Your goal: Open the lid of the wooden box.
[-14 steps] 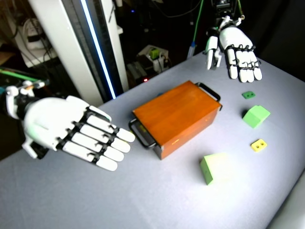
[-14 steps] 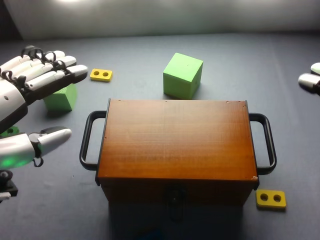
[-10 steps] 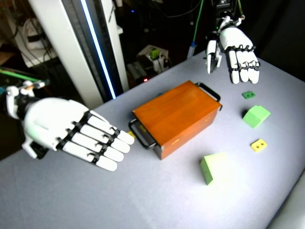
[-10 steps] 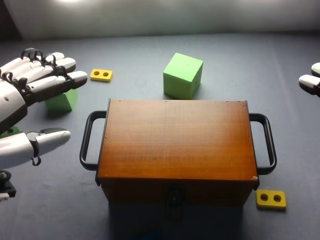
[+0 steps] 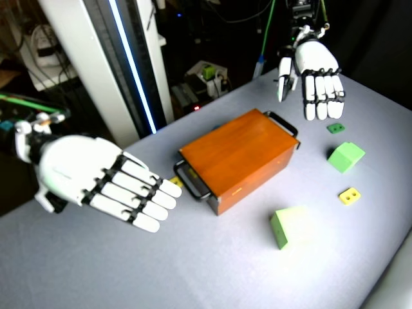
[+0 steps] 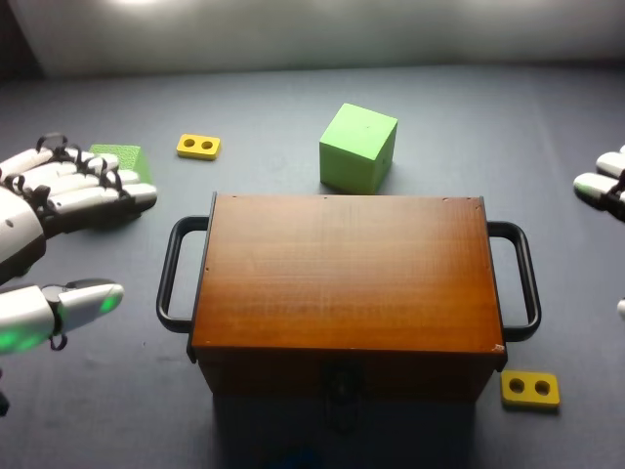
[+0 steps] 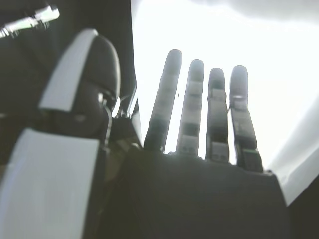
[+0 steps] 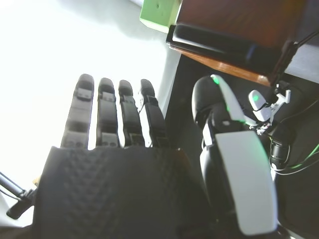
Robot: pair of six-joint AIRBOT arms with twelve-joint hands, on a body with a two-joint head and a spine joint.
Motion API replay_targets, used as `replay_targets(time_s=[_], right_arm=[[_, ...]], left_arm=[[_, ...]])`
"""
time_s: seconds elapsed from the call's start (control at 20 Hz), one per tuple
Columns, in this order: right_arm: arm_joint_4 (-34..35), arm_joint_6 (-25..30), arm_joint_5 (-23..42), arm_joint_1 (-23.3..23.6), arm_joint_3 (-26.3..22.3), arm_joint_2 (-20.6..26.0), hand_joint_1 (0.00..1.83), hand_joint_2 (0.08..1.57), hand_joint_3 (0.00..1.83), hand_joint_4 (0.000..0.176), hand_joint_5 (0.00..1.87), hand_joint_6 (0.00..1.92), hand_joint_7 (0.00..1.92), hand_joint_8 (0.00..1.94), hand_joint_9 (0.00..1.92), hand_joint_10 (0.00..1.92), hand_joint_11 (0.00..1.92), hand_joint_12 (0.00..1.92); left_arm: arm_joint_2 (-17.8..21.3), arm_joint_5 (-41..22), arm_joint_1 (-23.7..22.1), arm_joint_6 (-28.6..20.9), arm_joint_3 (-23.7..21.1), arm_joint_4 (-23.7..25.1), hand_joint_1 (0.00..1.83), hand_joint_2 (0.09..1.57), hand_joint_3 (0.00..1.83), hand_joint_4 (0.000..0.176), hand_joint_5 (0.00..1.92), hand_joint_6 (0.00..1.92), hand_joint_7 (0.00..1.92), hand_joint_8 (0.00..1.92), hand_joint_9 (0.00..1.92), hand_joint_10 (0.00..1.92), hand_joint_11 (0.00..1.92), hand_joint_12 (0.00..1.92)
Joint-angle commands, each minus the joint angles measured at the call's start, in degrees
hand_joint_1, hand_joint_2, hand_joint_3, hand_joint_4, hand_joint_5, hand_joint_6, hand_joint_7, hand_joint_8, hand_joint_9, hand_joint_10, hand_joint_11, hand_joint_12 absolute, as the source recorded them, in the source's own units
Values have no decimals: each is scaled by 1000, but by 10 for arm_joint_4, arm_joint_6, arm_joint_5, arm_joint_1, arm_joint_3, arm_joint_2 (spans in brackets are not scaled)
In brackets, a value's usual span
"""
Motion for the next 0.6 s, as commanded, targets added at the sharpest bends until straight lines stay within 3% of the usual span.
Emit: replay_targets(time_s=[0.0, 0.1, 0.25, 0.55], right_arm=[[-2, 1, 59, 1, 3, -2, 481, 1376, 3, 0, 94, 3, 2, 0, 0, 0, 0, 0], [-1, 1, 49, 0, 6, -9, 537, 1374, 0, 0, 109, 8, 0, 0, 0, 0, 0, 0], [-1, 1, 39, 0, 8, -13, 522, 1379, 2, 0, 97, 1, 0, 0, 0, 0, 0, 0], [-1, 2, 15, 1, 12, -24, 485, 1377, 1, 0, 85, 2, 0, 0, 0, 0, 0, 0]], left_arm=[[5, -58, -1, -5, -1, -10, 280, 1389, 0, 0, 318, 3, 254, 2, 116, 2, 0, 181], [5, -54, 12, -10, -2, -12, 247, 1398, 0, 0, 299, 0, 225, 1, 89, 1, 0, 62], [4, -55, 23, -13, -4, -16, 269, 1396, 0, 0, 315, 3, 239, 1, 101, 3, 0, 124], [-4, -62, 50, -27, -8, -18, 261, 1402, 0, 0, 295, 0, 215, 0, 75, 1, 0, 44]])
